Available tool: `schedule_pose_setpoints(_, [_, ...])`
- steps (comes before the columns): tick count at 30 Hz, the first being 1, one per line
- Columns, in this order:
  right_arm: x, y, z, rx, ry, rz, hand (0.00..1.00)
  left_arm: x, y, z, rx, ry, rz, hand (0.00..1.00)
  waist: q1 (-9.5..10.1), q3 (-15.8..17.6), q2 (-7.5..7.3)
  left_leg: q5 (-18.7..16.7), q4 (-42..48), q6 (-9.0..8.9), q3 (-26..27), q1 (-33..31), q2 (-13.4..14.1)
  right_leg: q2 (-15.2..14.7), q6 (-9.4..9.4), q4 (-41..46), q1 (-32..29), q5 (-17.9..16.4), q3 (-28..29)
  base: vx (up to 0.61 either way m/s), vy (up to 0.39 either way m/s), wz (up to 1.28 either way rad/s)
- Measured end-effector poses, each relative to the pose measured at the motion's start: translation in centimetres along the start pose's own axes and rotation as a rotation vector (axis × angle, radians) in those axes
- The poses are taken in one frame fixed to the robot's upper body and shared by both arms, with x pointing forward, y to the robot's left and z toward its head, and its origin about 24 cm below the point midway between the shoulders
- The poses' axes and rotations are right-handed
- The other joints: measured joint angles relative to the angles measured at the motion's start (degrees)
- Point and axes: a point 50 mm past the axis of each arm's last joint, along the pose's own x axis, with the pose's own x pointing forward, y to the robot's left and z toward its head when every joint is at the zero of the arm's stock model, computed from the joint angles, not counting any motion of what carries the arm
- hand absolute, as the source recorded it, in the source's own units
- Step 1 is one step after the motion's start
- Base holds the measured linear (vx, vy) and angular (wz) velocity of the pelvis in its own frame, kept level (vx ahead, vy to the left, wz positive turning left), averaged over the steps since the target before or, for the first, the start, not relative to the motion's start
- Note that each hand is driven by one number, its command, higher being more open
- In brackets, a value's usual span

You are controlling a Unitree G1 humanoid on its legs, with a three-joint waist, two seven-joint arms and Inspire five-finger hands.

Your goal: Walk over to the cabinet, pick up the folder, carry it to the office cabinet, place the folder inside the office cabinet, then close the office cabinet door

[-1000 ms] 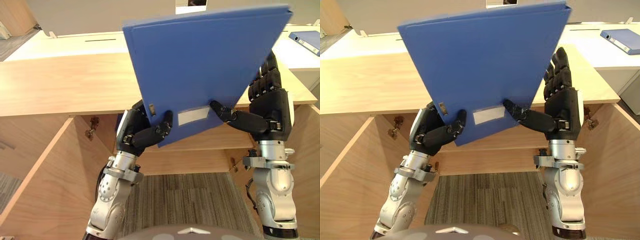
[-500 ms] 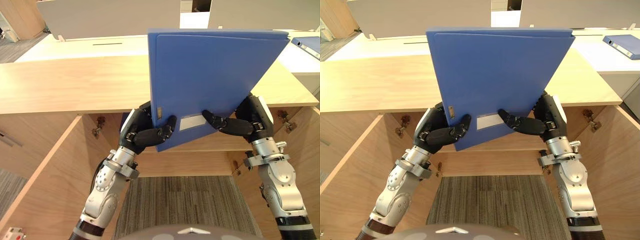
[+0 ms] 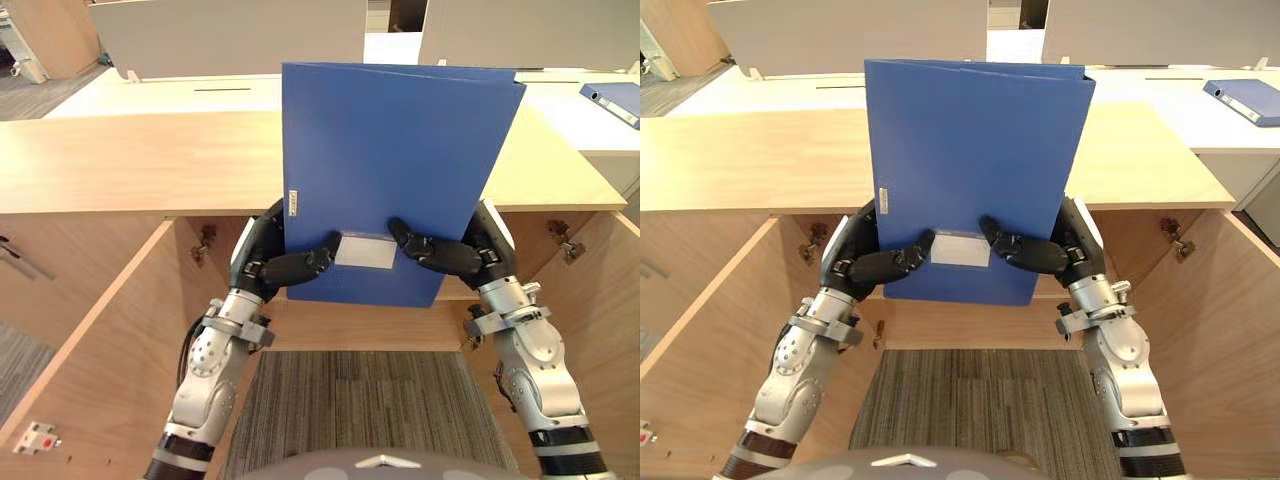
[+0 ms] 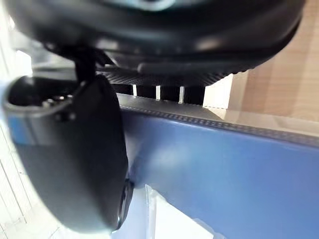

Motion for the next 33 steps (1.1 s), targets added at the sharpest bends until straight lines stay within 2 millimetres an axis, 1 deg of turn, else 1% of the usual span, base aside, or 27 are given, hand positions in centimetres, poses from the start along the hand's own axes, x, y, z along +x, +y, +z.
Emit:
schedule_pose_setpoints(5, [0.0,-0.1,-0.4,0.007,0.011,-0.054,0.00,0.1,0.0,0.2,0.058,-0.019,0.027,1.00,0.27,-0.08,-0.12,0.58,-0.02,-0.14,-0.62,-0.22,0.11,0.10,-0.36,-0.35,0.06,0.35,-0.75,-0.04,-0.009,0.07])
schedule_pose_setpoints(7, [-0.1,-0.1,-0.5,0.006,0.013,-0.087,0.00,0.2,0.2,0.6,0.069,-0.048,0.062,1.00,0.29,-0.23,-0.26,0.72,-0.02,-0.20,-0.76,-0.45,0.19,0.20,-0.44,-0.79,0.11,0.67,-0.90,-0.01,-0.005,0.02])
schedule_pose_setpoints(13, [-0.3,-0.6,-0.6,0.049,-0.010,-0.196,0.00,-0.2,1.8,3.1,0.159,-0.196,0.266,1.00,0.38,-0.74,-0.90,0.87,-0.01,-0.35,-1.75,-0.80,0.26,0.29,-0.52,-1.71,0.66,0.94,-1.92,0.00,-0.010,0.08])
schedule_pose_setpoints(15, [-0.3,-0.7,-0.5,0.060,-0.022,-0.227,0.00,-0.8,2.7,3.8,0.177,-0.235,0.365,1.00,0.47,-0.76,-0.93,0.87,-0.01,-0.35,-1.91,-0.91,0.23,0.25,-0.52,-1.79,0.71,0.94,-2.17,0.01,-0.005,0.05])
schedule_pose_setpoints(16, [-0.3,-0.6,-0.3,0.070,-0.037,-0.245,0.00,-1.5,3.4,4.0,0.193,-0.247,0.432,1.00,0.50,-0.76,-0.93,0.87,-0.01,-0.35,-2.01,-0.98,0.23,0.24,-0.52,-1.85,0.73,0.94,-2.27,0.00,-0.001,0.03])
schedule_pose_setpoints(17, [-0.3,-0.5,-0.2,0.075,-0.043,-0.252,0.00,-1.8,3.7,4.0,0.194,-0.246,0.457,1.00,0.50,-0.76,-0.93,0.87,-0.01,-0.36,-2.04,-0.99,0.23,0.24,-0.53,-1.86,0.75,0.94,-2.31,0.00,-0.002,0.04])
schedule_pose_setpoints(19, [-0.3,-0.4,0.2,0.082,-0.064,-0.263,0.00,-2.8,4.3,3.6,0.186,-0.230,0.531,1.00,0.52,-0.75,-0.94,0.87,-0.01,-0.36,-2.22,-1.07,0.23,0.24,-0.53,-1.88,0.77,0.93,-2.49,0.00,-0.004,0.04])
schedule_pose_setpoints(22, [-0.3,-0.3,0.9,0.068,-0.098,-0.295,0.00,-4.6,4.8,2.5,0.170,-0.175,0.623,1.00,0.78,-0.68,-1.11,0.87,-0.02,-0.36,-2.66,-1.23,0.20,0.19,-0.55,-1.89,0.83,0.87,-2.82,-0.01,-0.002,0.07])
schedule_pose_setpoints(26, [-0.4,-0.3,0.9,0.088,-0.105,-0.331,0.00,-5.8,5.6,0.7,0.168,-0.079,0.670,1.00,0.95,-0.75,-1.41,1.07,-0.03,-0.39,-3.41,-1.55,0.15,0.13,-0.59,-1.88,0.86,0.80,-3.69,-0.02,-0.003,0.10])
schedule_pose_setpoints(28, [-0.5,-0.3,0.8,0.091,-0.101,-0.334,0.00,-6.7,6.0,-1.1,0.156,0.018,0.698,1.00,1.04,-0.78,-1.50,1.10,-0.03,-0.40,-3.52,-1.63,0.16,0.13,-0.60,-1.90,0.85,0.79,-3.80,0.00,0.000,0.00])
schedule_pose_setpoints(31, [-0.7,-0.2,0.7,0.092,-0.096,-0.337,0.00,-7.5,6.3,-2.9,0.149,0.119,0.711,1.00,1.12,-0.79,-1.63,1.10,-0.03,-0.40,-3.62,-1.77,0.16,0.13,-0.60,-1.97,0.78,0.79,-3.90,0.00,0.000,0.00])
schedule_pose_setpoints(33, [-1.0,-0.2,0.9,0.089,-0.098,-0.337,0.00,-8.5,6.4,-4.5,0.155,0.216,0.721,1.00,1.11,-0.77,-1.70,1.10,-0.03,-0.41,-3.66,-2.03,0.16,0.14,-0.60,-2.08,0.58,0.79,-3.94,0.00,0.000,0.00])
